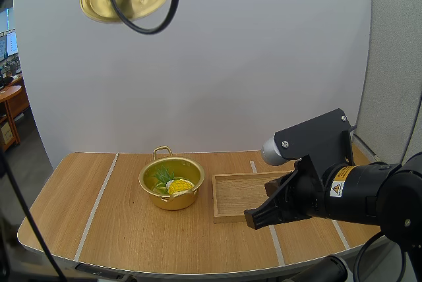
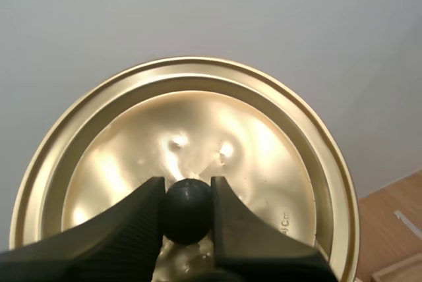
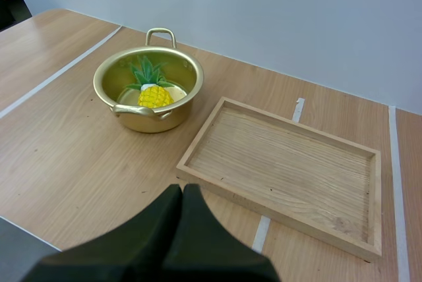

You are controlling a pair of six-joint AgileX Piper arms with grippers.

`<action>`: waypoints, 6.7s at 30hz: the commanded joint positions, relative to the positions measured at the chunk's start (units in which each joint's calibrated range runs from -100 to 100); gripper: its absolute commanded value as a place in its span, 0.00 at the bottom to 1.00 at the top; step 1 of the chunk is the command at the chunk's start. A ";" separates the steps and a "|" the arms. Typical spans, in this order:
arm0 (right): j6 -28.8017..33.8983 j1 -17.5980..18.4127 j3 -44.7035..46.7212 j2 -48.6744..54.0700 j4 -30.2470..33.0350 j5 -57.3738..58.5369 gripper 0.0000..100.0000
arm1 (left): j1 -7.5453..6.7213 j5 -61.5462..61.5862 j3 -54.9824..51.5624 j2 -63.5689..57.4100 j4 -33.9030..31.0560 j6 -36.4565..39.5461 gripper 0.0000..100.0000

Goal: Open the pot, put the pineapple inside, and close it

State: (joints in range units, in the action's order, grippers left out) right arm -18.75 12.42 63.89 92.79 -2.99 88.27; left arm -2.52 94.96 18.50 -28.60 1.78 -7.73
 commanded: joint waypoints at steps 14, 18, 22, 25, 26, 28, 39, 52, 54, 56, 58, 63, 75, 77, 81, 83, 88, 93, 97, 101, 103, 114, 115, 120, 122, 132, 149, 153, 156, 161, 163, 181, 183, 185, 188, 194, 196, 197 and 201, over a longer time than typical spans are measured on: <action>-0.20 -0.26 0.22 0.52 -0.68 0.65 0.00 | -0.15 1.09 -19.69 2.64 14.34 -11.89 0.00; -0.20 -0.26 0.22 0.52 -0.82 0.65 0.00 | -0.15 -3.42 -26.47 2.64 14.34 -13.40 0.00; -0.27 -0.26 0.22 0.52 -0.95 0.65 0.00 | -0.15 -8.30 -33.04 2.64 14.61 -15.31 0.00; -0.27 -0.26 0.22 0.52 -0.95 0.65 0.00 | -0.15 -12.49 -37.17 2.64 14.74 -15.57 0.00; -0.27 -0.26 0.22 0.52 -0.95 0.65 0.00 | -0.15 -13.86 -38.38 2.64 14.74 -15.86 0.00; -0.27 -0.26 0.22 0.52 -0.98 0.65 0.00 | -0.15 -16.34 -40.38 2.76 14.88 -16.70 0.00; -0.60 -0.26 0.22 0.52 -1.36 0.65 0.00 | -0.15 -16.77 -44.74 11.77 17.90 -17.81 0.00; -0.64 -0.26 0.22 0.52 -1.35 0.82 0.00 | -0.15 -27.61 -49.29 20.74 21.26 -22.13 0.00; -0.64 -0.26 0.22 0.52 -1.35 0.82 0.00 | -0.15 -27.93 -49.29 21.88 21.26 -22.24 0.00; -0.64 -0.26 0.22 0.52 -1.35 0.82 0.00 | -0.15 -28.19 -49.29 23.00 21.26 -22.45 0.00; -0.64 -0.26 0.22 0.52 -1.35 0.82 0.00 | -0.15 -28.83 -49.29 24.17 21.26 -22.98 0.00; -0.64 -0.26 0.22 0.52 -1.35 0.82 0.00 | -0.15 -32.00 -51.11 26.01 21.26 -23.38 0.00; -0.77 -0.26 0.22 0.52 -1.35 0.82 0.00 | -0.15 -33.51 -52.64 28.45 21.14 -24.27 0.00; -0.77 -0.26 0.22 0.52 -1.35 0.82 0.00 | -0.15 -33.52 -52.64 28.58 21.14 -24.27 0.00; -0.77 -0.26 0.22 0.52 -1.35 0.82 0.00 | -0.15 -33.10 -52.64 28.72 21.14 -24.27 0.00; -0.76 -0.33 0.22 0.52 -1.35 0.82 0.00 | -0.15 -32.12 -52.64 28.72 21.14 -24.27 0.00; -0.76 -0.33 0.22 0.52 -1.35 0.82 0.00 | -0.15 -30.81 -52.64 28.72 21.14 -24.27 0.00; -0.76 -0.33 0.22 0.52 -1.35 0.82 0.00 | -0.15 -30.79 -52.64 28.72 20.89 -24.27 0.15; -0.97 -0.32 0.22 0.52 -1.35 0.82 0.00 | -0.15 -30.43 -52.64 28.48 20.08 -24.27 0.93; -0.97 -0.32 0.22 0.52 -1.35 0.82 0.00 | -0.15 -29.54 -52.64 28.48 20.08 -24.27 1.00; -0.97 -0.32 0.22 0.52 -1.35 0.82 0.00 | -0.15 -28.74 -52.36 28.45 19.80 -24.27 1.00; -0.97 -0.32 0.22 0.52 -1.35 0.82 0.00 | -0.15 -19.89 -45.45 14.49 20.26 -24.09 1.00; -0.97 -0.32 0.22 0.52 -1.35 0.82 0.00 | -0.15 -18.61 -44.80 12.73 20.26 -24.09 1.00; -0.97 -0.32 0.22 0.52 -1.35 0.82 0.00 | -0.15 -13.08 -43.00 0.90 20.26 -23.37 1.00; -0.97 -0.32 0.22 0.52 -1.35 0.82 0.00 | -0.15 -11.13 -43.00 -4.26 20.26 -23.37 1.00; -1.01 -0.32 0.22 0.52 -1.35 0.82 0.00 | -0.15 3.64 -43.00 -22.16 20.15 -22.17 1.00; -1.01 -0.32 0.22 0.52 -1.35 0.82 0.00 | -0.15 5.04 -43.00 -43.63 19.93 -15.80 1.00; -1.01 -0.32 0.22 0.52 -1.35 0.82 0.00 | -0.15 5.04 -43.57 -46.81 19.70 -14.27 1.00; -1.01 -0.32 0.22 0.52 -1.35 0.82 0.00 | -0.15 5.04 -46.95 -49.19 19.70 -14.17 1.00; -1.01 -0.32 0.22 0.52 -1.35 0.82 0.00 | -0.15 5.04 -55.65 -53.00 19.70 -14.17 1.00; -1.00 -0.49 0.22 0.52 -1.35 0.82 0.00 | -0.15 5.04 -58.04 -54.33 19.70 -13.98 1.00; -1.00 -4.56 0.09 7.21 -2.69 -3.06 0.00 | 0.18 0.39 -71.57 -66.08 19.47 -9.32 0.00; -1.00 -5.11 -0.07 7.21 -2.76 -3.12 0.00 | 0.46 -2.05 -72.14 -67.01 19.05 -8.03 0.00; -1.00 -5.53 -0.07 7.21 -2.76 -3.94 0.00 | 0.95 -4.96 -72.96 -68.30 19.05 -6.11 0.00; -1.00 -6.39 -0.07 7.21 -2.76 -5.36 0.00 | 2.13 -10.05 -75.46 -70.73 18.62 -2.30 0.00; -1.12 -8.05 0.16 7.21 -2.64 -14.46 0.00 | 3.73 -22.65 -81.82 -71.40 16.65 5.14 0.00; -1.36 -8.32 0.16 7.21 -2.64 -18.42 0.00 | 3.73 -30.64 -84.28 -71.40 13.56 8.62 0.00; -1.36 -8.31 0.16 7.21 -2.53 -20.24 0.00 | 3.73 -32.23 -85.35 -71.40 11.69 9.26 0.00; -1.36 -8.31 0.16 7.21 -1.86 -26.29 0.00 | 3.73 -47.40 -90.00 -71.40 6.58 9.98 0.00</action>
State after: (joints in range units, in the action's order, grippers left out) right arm -19.50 4.33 63.89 99.68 -5.35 70.89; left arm 1.03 66.96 -65.73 -99.74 15.70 -0.81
